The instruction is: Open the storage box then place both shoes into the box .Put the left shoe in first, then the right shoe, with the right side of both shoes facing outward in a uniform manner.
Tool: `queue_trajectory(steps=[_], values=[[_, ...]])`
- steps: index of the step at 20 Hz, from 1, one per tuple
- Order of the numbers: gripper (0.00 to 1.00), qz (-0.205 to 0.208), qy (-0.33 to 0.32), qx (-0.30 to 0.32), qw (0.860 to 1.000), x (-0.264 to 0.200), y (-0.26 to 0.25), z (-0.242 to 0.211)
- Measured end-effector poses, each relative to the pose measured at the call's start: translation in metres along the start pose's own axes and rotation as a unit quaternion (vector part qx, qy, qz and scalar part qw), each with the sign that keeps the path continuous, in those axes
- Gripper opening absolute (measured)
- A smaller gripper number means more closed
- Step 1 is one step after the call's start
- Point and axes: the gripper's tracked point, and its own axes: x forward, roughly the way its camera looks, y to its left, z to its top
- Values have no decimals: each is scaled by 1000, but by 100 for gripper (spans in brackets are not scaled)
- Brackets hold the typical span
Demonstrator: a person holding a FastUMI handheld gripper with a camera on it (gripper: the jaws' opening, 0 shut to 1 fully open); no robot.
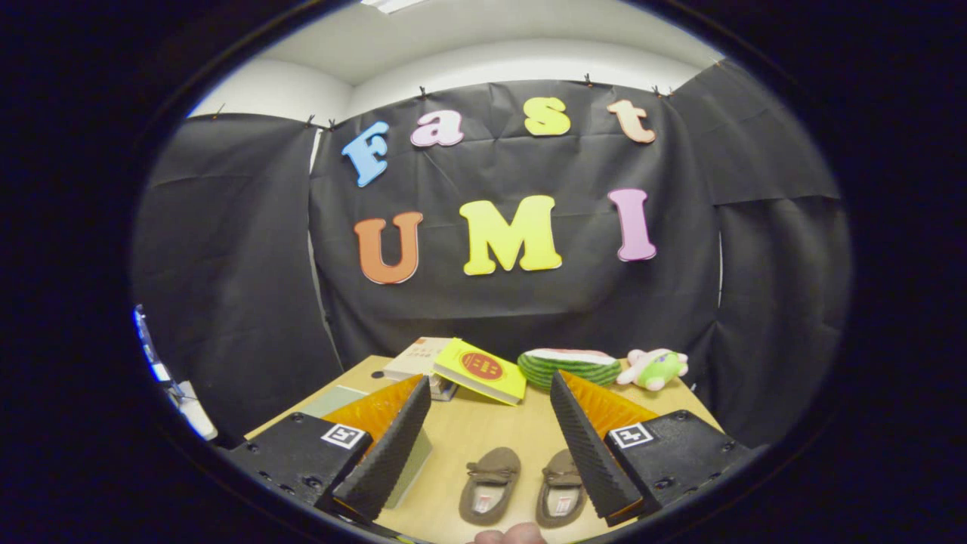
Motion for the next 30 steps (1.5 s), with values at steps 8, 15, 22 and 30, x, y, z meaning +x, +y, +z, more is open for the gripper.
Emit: queue_trajectory(steps=[8,15,22,30], values=[[100,75,97,58,991,36,54,-69],[100,131,191,71,970,47,110,-149],[97,157,256,120,946,50,148,-199],[72,160,317,216,910,53,168,-220]])
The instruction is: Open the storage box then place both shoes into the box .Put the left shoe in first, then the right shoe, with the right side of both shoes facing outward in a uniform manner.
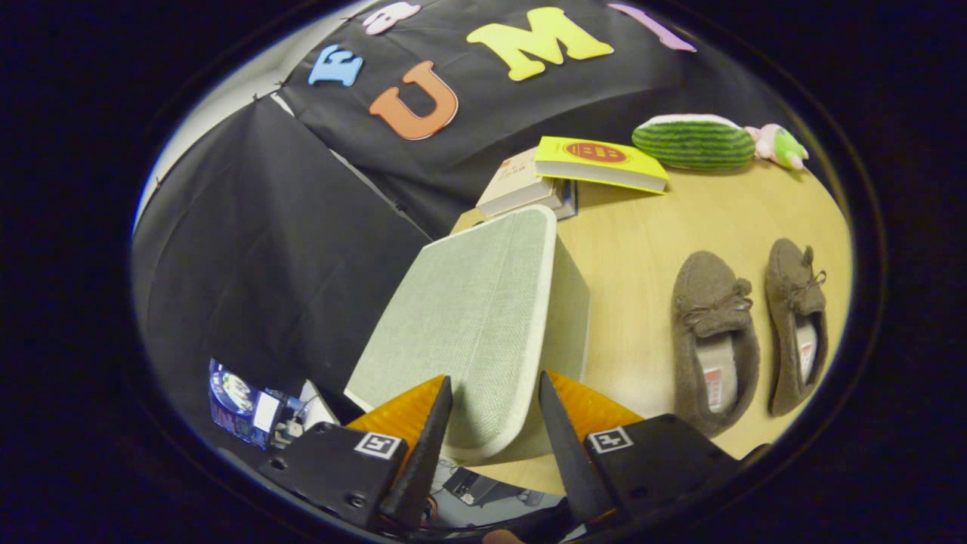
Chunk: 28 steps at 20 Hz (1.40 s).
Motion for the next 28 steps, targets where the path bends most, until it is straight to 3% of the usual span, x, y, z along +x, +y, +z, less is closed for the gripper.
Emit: queue_trajectory(steps=[1,2,4,5,8,17,26,28], values=[[63,1,3,10,1000,1,0,0],[61,2,2,21,1000,-4,0,2],[41,5,-5,50,999,-9,-2,10],[25,6,-6,65,998,-11,-1,13],[6,19,-11,93,995,-17,9,20],[6,71,-41,70,994,-26,101,64],[7,140,-44,-39,988,3,243,55],[14,144,-42,-71,986,14,262,47]])
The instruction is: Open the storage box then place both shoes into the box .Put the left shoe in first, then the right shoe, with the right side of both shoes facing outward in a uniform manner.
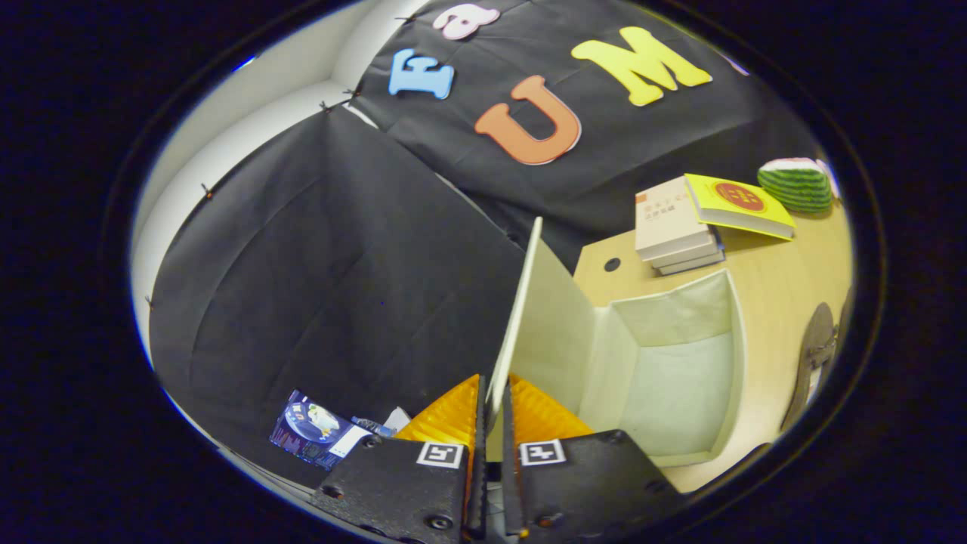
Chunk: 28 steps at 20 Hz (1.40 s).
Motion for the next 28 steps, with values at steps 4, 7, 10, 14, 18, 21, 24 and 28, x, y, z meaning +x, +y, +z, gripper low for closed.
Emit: queue_trajectory(steps=[4,7,10,14,18,21,24,28], values=[[48,19,13,-50,998,14,26,-14],[82,6,13,-63,998,14,22,-18],[87,-31,-8,-73,997,1,1,-9],[91,-111,-43,-96,988,-34,-44,11],[91,-184,-69,-126,972,-87,-92,28],[98,-247,-80,-158,953,-136,-134,38],[100,-284,-72,-153,944,-174,-176,33],[100,-318,-36,-122,939,-213,-245,23]])
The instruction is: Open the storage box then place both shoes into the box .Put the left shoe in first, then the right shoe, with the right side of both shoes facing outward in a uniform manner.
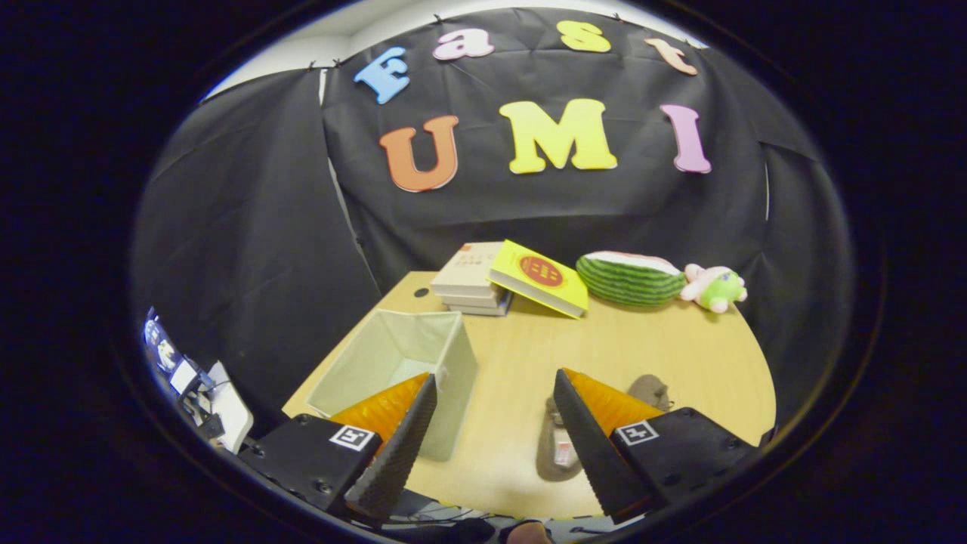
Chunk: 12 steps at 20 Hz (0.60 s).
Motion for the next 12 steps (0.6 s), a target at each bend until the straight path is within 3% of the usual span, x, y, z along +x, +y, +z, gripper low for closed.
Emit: queue_trajectory(steps=[5,12], values=[[100,-18,88,44,995,41,-62,-49],[96,-6,188,68,980,95,-98,-117]])
